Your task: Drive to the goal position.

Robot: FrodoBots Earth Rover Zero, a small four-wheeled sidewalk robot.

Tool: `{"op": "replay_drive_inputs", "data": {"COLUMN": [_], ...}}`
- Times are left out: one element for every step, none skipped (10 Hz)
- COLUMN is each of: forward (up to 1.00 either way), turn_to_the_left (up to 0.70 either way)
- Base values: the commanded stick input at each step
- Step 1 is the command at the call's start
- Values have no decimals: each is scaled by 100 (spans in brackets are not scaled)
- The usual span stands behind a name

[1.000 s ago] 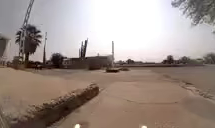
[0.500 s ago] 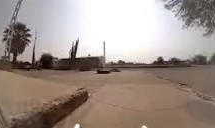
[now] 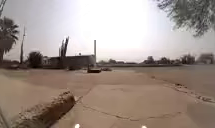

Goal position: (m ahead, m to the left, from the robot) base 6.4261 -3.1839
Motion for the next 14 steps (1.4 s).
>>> {"op": "replay_drive_inputs", "data": {"forward": [70, 70, 70, 70, 70, 70, 70, 70, 70, 70, 70, 70, 70, 70], "turn_to_the_left": [-27, -27, -8, 0, 0, 0, 0, 0, 0, 0, 0, 0, 0, 0]}}
